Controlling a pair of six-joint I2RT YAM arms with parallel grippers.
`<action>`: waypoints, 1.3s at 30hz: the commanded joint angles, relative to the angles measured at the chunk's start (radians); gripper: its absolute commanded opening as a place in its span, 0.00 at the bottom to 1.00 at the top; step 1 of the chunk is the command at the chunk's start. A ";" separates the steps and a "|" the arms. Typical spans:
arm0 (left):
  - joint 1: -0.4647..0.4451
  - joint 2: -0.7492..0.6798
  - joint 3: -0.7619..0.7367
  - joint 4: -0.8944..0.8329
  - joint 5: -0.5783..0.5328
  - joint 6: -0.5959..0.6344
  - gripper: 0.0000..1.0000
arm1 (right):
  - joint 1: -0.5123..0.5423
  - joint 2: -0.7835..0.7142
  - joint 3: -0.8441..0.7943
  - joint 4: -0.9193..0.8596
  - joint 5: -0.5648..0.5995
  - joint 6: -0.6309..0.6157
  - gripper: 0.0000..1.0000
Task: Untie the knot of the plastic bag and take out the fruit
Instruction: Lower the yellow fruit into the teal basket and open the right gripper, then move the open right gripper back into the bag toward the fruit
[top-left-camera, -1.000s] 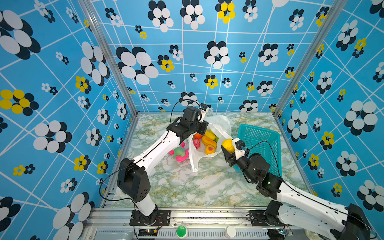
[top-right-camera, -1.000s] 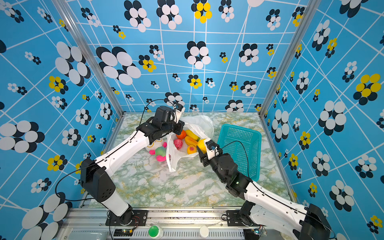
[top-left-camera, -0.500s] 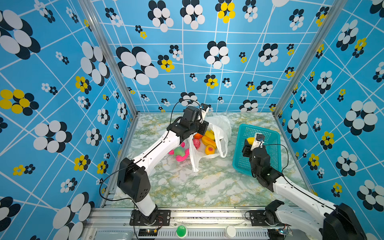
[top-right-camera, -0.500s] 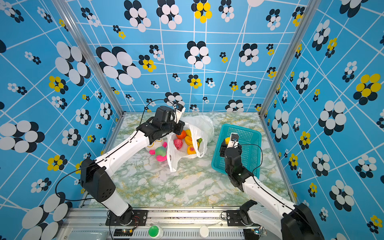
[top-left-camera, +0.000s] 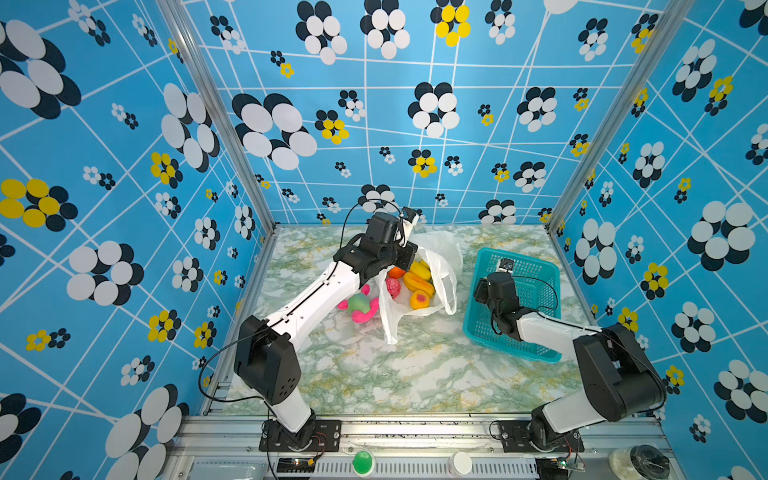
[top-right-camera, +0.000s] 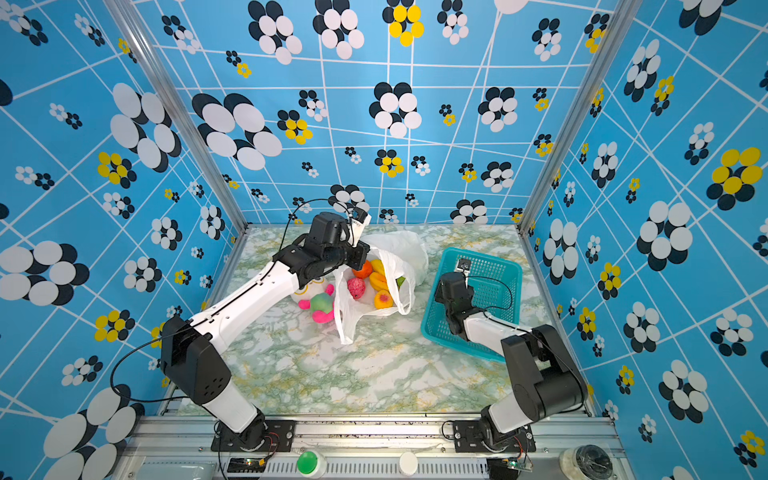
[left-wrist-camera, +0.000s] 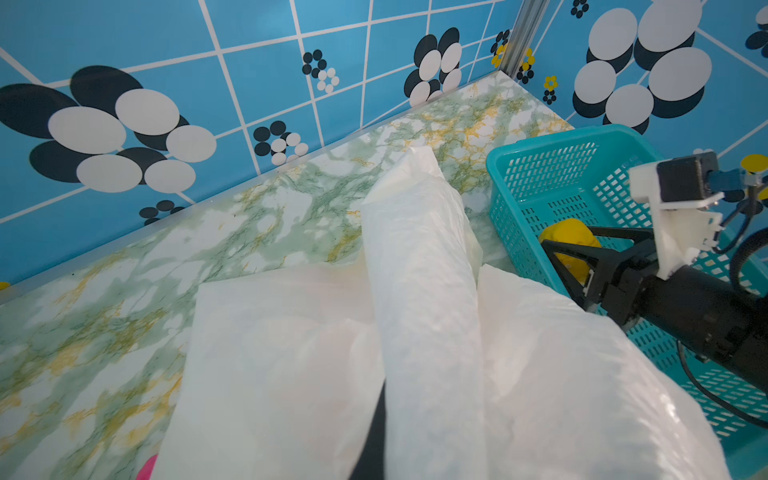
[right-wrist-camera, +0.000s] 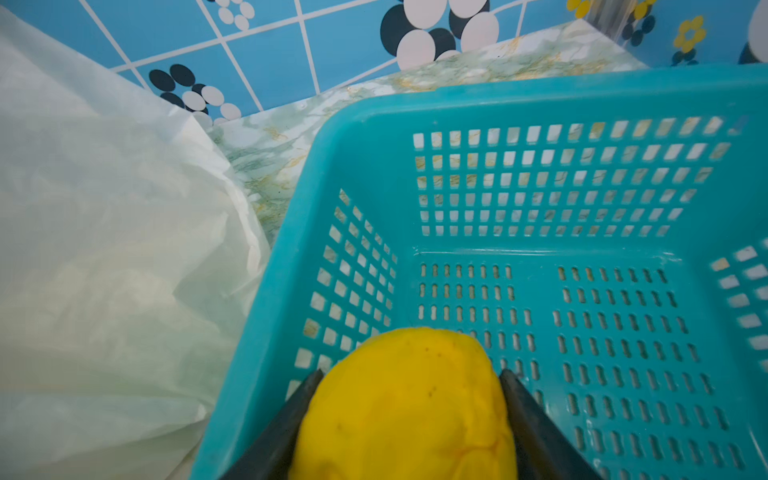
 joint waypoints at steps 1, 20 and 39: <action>0.010 -0.039 -0.011 0.011 0.015 -0.015 0.00 | -0.005 0.021 0.042 -0.019 -0.053 0.025 0.43; 0.010 -0.045 -0.027 0.023 0.024 -0.015 0.00 | -0.016 -0.200 0.088 -0.290 0.153 0.167 0.99; 0.015 -0.008 0.014 0.006 0.030 -0.014 0.00 | 0.296 -0.664 -0.104 -0.014 -0.302 -0.244 0.83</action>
